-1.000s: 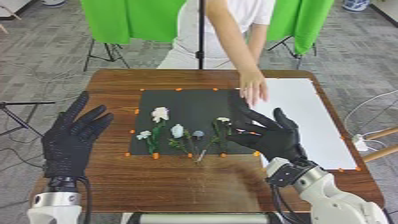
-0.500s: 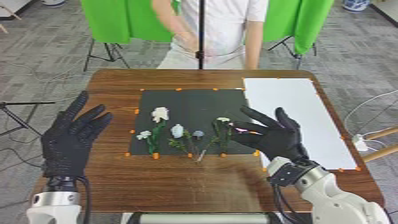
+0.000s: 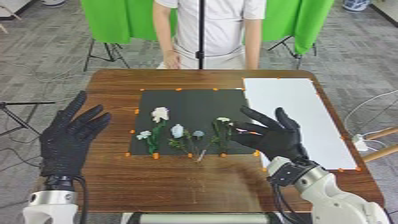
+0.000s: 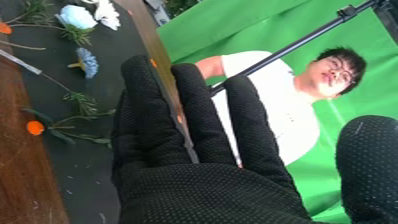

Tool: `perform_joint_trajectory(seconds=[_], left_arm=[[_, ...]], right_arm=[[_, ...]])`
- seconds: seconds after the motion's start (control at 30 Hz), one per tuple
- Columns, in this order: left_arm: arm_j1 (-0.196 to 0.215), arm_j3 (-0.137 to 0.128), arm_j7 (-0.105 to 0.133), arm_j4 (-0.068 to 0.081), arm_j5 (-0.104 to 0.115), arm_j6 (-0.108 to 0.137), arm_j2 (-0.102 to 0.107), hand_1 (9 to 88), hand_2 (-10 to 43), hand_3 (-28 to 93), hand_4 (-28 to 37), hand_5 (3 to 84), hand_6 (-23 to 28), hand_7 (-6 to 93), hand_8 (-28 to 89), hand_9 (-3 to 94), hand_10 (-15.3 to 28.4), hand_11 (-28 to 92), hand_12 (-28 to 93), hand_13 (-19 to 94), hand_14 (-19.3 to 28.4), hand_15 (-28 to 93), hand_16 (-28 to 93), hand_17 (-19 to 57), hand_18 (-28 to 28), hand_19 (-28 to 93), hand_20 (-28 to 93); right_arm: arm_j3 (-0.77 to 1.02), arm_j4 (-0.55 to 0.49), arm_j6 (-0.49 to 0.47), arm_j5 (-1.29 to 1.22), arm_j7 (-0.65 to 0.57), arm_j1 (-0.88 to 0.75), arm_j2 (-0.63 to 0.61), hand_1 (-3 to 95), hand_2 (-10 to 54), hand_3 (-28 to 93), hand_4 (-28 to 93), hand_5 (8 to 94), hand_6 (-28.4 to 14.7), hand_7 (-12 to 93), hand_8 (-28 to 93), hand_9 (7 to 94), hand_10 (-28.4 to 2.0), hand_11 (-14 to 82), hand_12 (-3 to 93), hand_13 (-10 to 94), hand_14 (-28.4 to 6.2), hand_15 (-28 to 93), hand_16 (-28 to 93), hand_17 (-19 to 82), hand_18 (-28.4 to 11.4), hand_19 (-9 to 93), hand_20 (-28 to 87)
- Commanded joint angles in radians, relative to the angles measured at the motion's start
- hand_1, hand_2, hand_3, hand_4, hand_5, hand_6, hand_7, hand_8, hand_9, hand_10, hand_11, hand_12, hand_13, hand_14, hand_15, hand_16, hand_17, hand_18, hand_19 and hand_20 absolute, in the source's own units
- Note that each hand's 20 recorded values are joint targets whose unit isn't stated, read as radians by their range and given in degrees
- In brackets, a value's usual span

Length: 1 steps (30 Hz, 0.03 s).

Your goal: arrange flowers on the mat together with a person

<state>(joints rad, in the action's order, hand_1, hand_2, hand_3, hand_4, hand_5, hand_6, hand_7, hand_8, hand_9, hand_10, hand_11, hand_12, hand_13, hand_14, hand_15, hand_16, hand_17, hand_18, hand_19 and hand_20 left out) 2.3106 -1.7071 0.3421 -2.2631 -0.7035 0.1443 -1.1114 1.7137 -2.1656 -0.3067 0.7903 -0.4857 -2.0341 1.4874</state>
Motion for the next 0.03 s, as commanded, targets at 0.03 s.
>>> perform_joint_trajectory(seconds=[0.03], left_arm=[[0.017, 0.010, 0.012, -0.003, 0.005, 0.006, 0.008, 18.3, 10.2, 74, -28.3, 33.0, 6.3, 9.1, -9, 35.6, 20.6, 21, 10, 30, 27.8, 45, -9, -4.0, 28.4, 70, -18]], right_arm=[[-0.007, 0.002, -0.001, -0.003, -0.005, 0.001, 0.012, -2.6, 20.4, 77, -28, 41.1, -4.1, 7, -10, 47.9, -20.1, 10.0, 11.5, 37, -25.4, 33, 12, 0, -20.9, 44, 17]])
